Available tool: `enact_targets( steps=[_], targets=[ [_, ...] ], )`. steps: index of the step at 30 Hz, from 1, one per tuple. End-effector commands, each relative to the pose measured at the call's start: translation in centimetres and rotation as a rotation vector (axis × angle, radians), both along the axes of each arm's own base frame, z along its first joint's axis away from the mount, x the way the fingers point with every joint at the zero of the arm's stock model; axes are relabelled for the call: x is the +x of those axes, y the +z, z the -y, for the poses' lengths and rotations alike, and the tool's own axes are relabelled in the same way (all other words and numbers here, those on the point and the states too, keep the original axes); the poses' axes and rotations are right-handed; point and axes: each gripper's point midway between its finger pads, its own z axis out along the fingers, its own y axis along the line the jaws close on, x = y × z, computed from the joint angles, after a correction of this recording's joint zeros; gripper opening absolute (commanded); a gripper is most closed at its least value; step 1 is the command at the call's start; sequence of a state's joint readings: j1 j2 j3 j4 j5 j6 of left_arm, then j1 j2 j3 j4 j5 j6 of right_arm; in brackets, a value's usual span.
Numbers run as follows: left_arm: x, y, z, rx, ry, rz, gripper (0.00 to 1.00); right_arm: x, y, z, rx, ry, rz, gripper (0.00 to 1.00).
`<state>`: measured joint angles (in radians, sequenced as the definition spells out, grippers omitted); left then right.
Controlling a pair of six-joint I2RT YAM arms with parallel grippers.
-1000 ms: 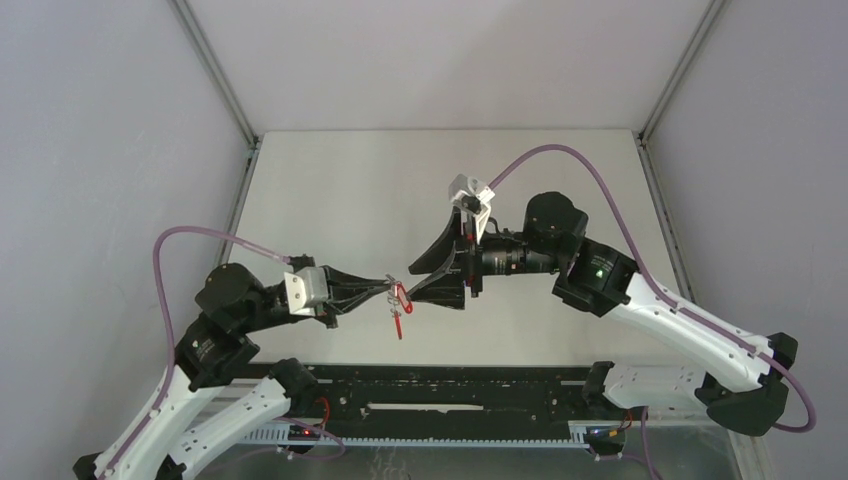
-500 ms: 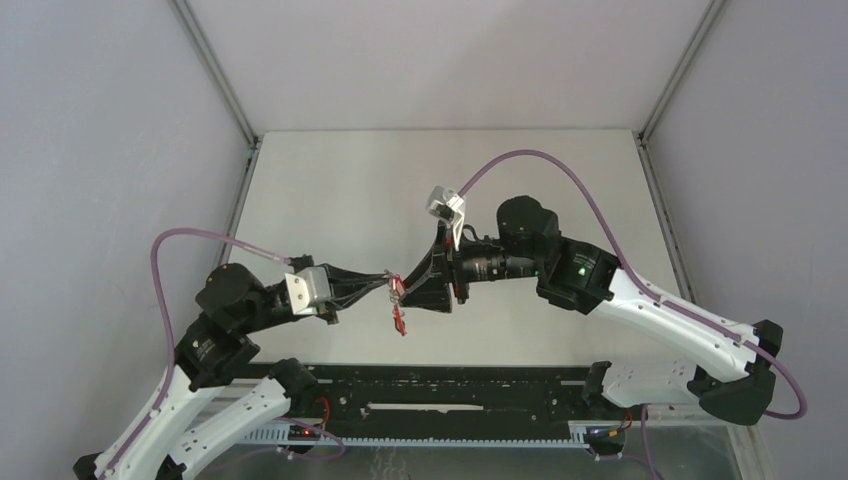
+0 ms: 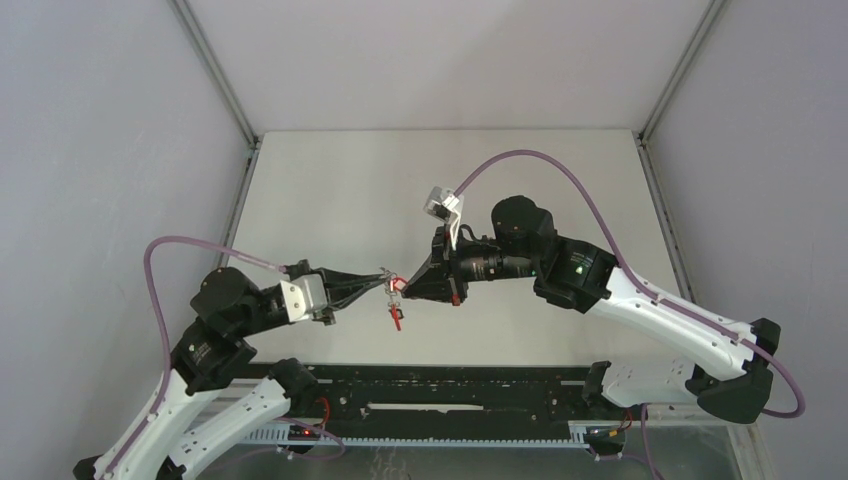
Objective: Put the keys on the keyring
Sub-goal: Adjust the key on the keyring.
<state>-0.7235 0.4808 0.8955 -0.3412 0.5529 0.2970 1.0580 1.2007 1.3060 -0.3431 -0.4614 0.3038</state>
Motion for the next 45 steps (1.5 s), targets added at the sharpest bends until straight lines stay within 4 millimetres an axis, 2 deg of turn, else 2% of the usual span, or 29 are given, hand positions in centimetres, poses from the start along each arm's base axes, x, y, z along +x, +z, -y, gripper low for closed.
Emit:
enact_targets(
  steps=[1,9,28,33,37,40,43,44,45],
  targets=[
    [-0.1,0.4,0.1,-0.022,-0.009,0.048,0.0,-0.6,2.4,0.9,0.049,0.014,0.015,0.0],
    [-0.6,1.8,0.0,-0.088,-0.02,0.044,0.0,-1.5,1.4,1.7,0.038,0.044,-0.027,0.0],
    [-1.9,3.6,0.4,-0.153,-0.086,0.025,0.0,-2.2,0.0,1.2,-0.001,0.117,-0.082,0.0],
    [-2.0,4.0,0.3,-0.167,-0.091,0.022,0.0,-2.0,-0.1,1.3,-0.003,0.125,-0.084,0.04],
    [-2.1,4.2,0.3,-0.175,-0.094,0.021,0.0,-1.7,0.4,1.6,-0.005,0.112,-0.064,0.21],
    [-2.1,3.8,0.4,-0.167,-0.102,0.016,0.0,-1.2,2.0,2.2,0.009,0.097,-0.004,0.34],
    [-2.5,3.4,0.6,-0.153,-0.122,-0.002,0.0,-0.8,4.2,2.7,0.04,0.087,0.102,0.51],
    [-2.6,3.2,0.7,-0.148,-0.134,-0.011,0.0,-0.6,4.9,2.8,0.055,0.082,0.137,0.59],
    [-2.9,3.0,0.8,-0.144,-0.149,-0.023,0.0,-0.4,5.6,2.9,0.071,0.081,0.174,0.76]
  ],
)
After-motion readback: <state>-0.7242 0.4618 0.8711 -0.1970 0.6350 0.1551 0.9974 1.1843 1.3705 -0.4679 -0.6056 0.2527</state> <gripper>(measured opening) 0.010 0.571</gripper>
